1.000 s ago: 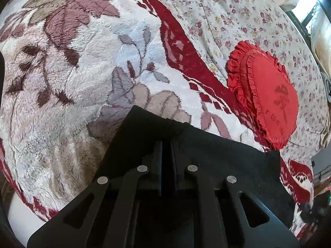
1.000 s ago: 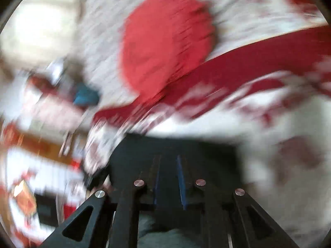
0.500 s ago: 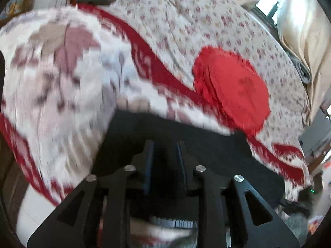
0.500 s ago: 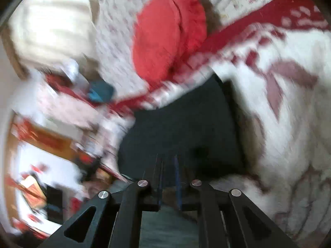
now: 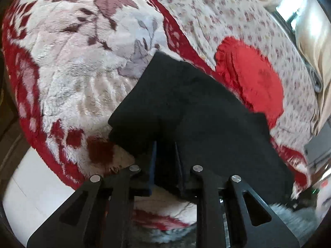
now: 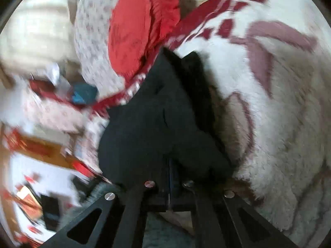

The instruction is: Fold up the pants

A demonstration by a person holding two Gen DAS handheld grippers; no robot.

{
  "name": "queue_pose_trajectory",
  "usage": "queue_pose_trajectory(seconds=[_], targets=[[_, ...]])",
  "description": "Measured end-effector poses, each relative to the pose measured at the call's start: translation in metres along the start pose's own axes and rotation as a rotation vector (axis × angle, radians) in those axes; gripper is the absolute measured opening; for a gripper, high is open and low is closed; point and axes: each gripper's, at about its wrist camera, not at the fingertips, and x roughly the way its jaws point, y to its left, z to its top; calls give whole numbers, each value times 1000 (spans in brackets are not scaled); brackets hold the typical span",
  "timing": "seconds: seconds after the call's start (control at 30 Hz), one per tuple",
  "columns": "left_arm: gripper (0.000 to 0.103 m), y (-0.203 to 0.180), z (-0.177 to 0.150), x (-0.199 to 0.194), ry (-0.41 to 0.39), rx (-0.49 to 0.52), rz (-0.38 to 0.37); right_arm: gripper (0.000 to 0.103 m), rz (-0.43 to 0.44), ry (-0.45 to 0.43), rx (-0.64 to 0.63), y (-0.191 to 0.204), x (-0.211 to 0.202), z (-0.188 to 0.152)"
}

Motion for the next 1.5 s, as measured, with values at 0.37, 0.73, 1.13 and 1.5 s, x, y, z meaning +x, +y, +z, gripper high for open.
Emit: queue_pose_trajectory(seconds=[0.37, 0.73, 1.13, 1.5], targets=[[28, -20, 94, 54, 45, -28, 191, 0, -79, -12, -72, -8, -24, 11], [43, -48, 79, 13, -98, 50, 163, 0, -246, -44, -272, 20, -19, 1], [56, -145, -4, 62, 144, 402, 119, 0, -320, -34, -272, 28, -15, 1], [63, -153, -8, 62, 148, 445, 134, 0, -405, -50, -268, 37, -10, -3]])
